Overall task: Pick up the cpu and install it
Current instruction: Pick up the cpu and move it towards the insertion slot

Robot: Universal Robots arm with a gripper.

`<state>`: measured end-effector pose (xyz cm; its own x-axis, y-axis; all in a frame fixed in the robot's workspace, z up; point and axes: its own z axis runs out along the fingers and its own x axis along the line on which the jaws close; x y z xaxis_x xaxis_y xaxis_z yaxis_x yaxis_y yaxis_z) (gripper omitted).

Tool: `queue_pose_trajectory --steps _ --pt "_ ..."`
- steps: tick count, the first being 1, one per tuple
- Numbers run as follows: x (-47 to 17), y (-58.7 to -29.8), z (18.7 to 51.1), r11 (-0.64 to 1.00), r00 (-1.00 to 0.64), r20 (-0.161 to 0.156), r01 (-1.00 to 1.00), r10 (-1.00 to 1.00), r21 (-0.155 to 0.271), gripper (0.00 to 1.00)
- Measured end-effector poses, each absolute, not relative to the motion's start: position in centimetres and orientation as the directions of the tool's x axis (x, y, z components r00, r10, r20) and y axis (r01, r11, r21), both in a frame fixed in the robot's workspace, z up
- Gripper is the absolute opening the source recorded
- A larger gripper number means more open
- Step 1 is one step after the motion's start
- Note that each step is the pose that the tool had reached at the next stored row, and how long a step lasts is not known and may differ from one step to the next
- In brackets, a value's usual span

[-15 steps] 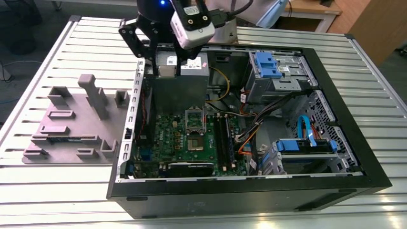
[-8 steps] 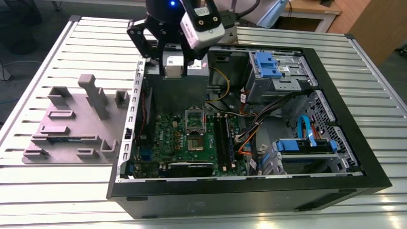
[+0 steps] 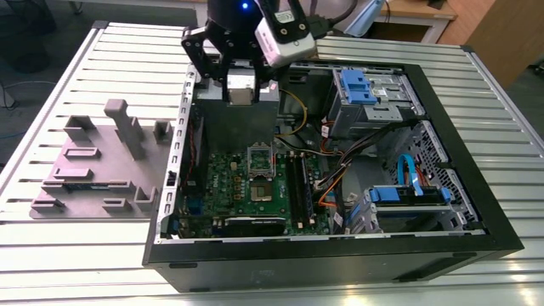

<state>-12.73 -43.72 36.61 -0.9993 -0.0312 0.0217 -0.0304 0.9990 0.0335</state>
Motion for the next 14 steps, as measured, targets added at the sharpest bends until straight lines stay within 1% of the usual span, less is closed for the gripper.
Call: queue_pose_trajectory --steps 14 --pt "-10.5 -43.8 36.6 0.999 -0.999 0.022 -0.03 -0.031 0.034 0.47"
